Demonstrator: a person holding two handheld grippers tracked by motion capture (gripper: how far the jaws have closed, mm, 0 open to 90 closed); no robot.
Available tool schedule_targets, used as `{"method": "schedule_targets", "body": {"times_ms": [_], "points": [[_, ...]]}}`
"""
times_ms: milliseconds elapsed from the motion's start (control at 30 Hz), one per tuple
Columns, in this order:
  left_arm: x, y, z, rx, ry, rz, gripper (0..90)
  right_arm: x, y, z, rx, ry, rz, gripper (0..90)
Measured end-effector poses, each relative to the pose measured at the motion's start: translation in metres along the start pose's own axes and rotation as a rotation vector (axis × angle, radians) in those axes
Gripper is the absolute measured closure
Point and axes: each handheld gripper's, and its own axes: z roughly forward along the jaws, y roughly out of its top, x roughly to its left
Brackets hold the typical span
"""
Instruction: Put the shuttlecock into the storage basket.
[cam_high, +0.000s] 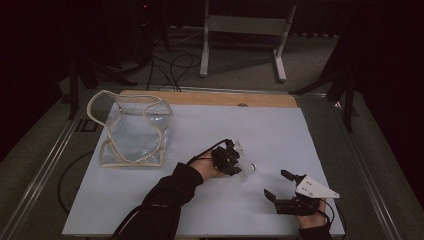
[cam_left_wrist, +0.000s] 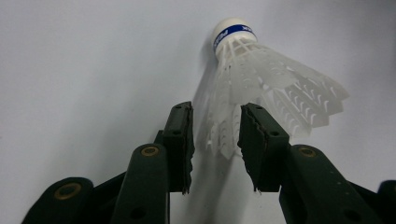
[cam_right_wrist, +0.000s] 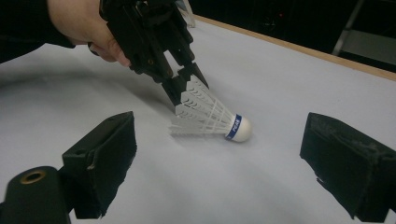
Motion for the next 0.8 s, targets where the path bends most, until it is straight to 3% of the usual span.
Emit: {"method": "schedule_targets", "body": {"times_ms": [267,633,800], "points": [[-0.002,0.005,0.010,0.032,0.004,-0.004,71.0,0.000,0.000,0.001,0.003,0.004,0.004,10.3],[-0.005,0.011,0.012,0.057,0.014,-0.005,89.5,0.000,0.000,0.001,0.008,0.002,0.006,10.4],[-0.007,0.012,0.011,0.063,0.013,0.001,90.0,0.000,0.000,0.002,0.008,0.002,0.003,10.4]]}}
